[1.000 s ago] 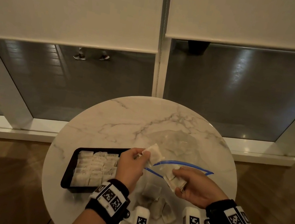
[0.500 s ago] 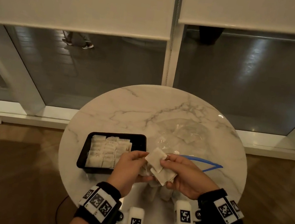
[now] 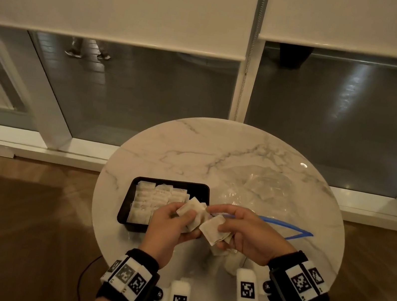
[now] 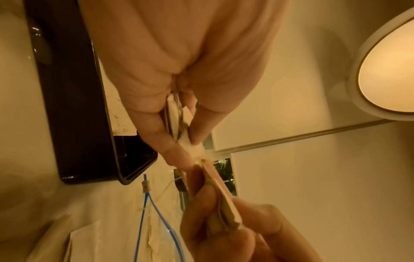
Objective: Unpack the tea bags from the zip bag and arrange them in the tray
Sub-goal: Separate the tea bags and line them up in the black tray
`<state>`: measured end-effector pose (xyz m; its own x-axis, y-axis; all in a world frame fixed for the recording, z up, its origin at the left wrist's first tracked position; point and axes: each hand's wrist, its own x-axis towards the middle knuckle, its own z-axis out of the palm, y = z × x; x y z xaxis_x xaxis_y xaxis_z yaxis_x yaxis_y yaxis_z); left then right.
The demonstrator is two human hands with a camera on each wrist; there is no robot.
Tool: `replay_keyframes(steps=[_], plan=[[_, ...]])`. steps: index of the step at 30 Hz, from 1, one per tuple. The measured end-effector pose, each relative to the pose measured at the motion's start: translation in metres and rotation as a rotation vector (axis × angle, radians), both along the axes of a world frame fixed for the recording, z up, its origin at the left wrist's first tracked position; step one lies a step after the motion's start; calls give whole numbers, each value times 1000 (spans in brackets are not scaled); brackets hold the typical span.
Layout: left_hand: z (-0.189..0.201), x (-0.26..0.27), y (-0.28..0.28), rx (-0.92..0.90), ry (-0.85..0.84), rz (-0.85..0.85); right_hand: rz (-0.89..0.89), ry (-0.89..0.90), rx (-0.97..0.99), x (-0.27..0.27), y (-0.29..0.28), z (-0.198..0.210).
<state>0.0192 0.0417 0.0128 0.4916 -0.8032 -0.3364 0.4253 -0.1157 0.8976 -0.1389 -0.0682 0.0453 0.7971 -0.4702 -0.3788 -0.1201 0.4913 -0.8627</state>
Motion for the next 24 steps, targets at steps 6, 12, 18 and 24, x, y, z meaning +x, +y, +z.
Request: replay_keyframes(steps=[6,12,18,24], plan=[[4,3,2,3,86,31,-3,-28,-147,6,-5,10],[8,1,4,-57,80,-41,-51,107,-427,26,-4,9],[6,4,8,-82,33,-56,-129,113,-356,36,-3,6],[1,6,9,-22,-31,-42,-160,147,-337,31,-2,-10]])
